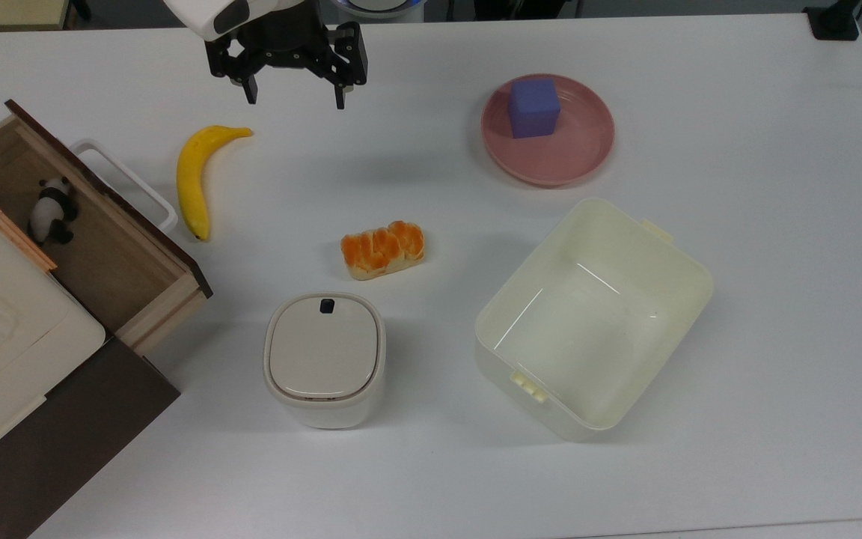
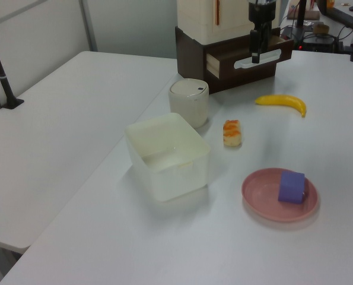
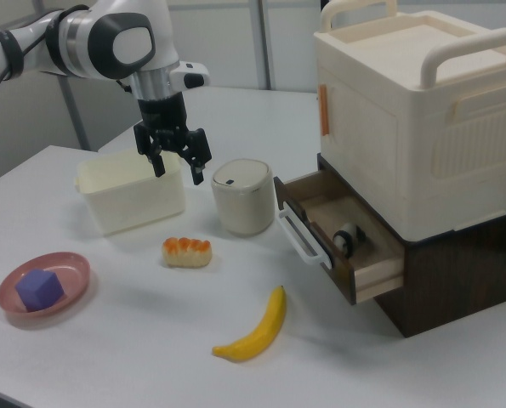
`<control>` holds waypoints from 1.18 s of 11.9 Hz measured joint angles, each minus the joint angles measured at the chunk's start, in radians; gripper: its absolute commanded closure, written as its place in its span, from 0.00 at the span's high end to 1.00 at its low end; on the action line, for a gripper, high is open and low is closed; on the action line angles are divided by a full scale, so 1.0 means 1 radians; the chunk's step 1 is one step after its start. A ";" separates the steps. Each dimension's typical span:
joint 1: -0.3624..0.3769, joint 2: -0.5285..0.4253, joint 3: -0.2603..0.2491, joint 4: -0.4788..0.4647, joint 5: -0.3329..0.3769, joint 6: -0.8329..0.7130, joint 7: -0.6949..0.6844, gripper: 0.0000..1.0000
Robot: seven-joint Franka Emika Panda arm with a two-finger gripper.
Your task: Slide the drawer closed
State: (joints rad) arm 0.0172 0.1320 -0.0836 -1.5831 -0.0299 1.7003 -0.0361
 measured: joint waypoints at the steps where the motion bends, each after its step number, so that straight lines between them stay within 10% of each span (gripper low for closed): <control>1: 0.000 0.000 0.000 -0.001 0.000 0.000 0.000 1.00; 14: 0.020 -0.002 0.002 0.017 -0.036 0.000 0.000 1.00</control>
State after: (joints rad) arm 0.0371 0.1301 -0.0814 -1.5661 -0.0661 1.7003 -0.0361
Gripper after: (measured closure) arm 0.000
